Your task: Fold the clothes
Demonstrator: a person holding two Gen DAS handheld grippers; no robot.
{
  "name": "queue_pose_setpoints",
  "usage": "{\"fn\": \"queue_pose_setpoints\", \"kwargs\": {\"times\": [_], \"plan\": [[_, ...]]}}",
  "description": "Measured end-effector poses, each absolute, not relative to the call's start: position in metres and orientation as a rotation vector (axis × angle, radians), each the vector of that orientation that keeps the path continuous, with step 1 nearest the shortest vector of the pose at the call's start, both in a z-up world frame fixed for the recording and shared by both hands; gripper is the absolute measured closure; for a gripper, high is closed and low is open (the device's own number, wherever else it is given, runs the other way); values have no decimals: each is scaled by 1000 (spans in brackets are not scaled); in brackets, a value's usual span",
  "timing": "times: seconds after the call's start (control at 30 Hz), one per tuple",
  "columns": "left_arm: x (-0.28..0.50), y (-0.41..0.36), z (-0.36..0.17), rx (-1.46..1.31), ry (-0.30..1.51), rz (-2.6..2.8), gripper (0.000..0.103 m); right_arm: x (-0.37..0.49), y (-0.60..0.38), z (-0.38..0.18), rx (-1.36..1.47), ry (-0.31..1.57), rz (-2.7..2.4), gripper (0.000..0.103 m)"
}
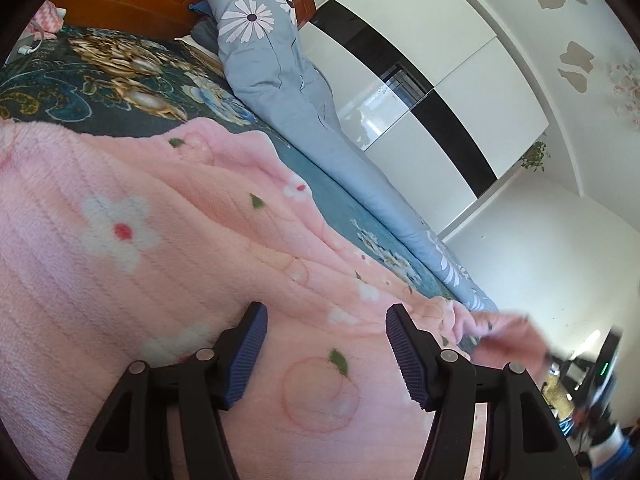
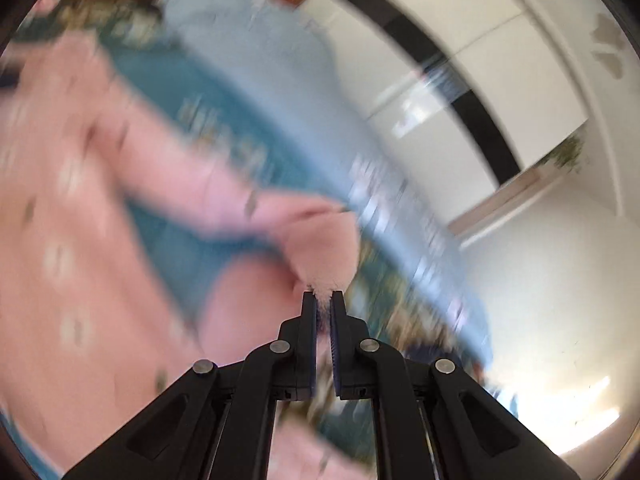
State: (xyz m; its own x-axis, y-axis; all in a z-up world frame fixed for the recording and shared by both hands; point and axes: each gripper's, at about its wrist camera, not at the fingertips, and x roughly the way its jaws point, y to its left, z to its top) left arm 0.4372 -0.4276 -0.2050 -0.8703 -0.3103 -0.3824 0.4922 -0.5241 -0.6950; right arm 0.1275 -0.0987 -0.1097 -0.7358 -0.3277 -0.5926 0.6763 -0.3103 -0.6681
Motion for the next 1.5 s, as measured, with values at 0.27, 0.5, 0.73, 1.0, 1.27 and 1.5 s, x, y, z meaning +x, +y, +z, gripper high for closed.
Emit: {"fn": "queue_pose_setpoints", "kwargs": {"times": [0.27,0.5,0.73,1.0,1.27,1.5], "plan": [[436,-426,-205,306,1175,-2378,37,128,-35,-146,883,837,-1972,96],[435,-425,-205,311,1173,-2375,37,84,-31,-117,999,412,-1969,81],[436,-424,-207,302,1175,-2380,37,10,-59,-135,1218,202,-2046,57],[437,-424,-208,295,1182,-2384,37,-31,-105,-82,947,426,-2402,95],[439,-423,-208,280,1190,-2391,37,40,-115,-90,477,828,-2314,94],[438,-423,-208,288,1186,-2386,37,58,-47,-170,795,857,-2136,94]]}}
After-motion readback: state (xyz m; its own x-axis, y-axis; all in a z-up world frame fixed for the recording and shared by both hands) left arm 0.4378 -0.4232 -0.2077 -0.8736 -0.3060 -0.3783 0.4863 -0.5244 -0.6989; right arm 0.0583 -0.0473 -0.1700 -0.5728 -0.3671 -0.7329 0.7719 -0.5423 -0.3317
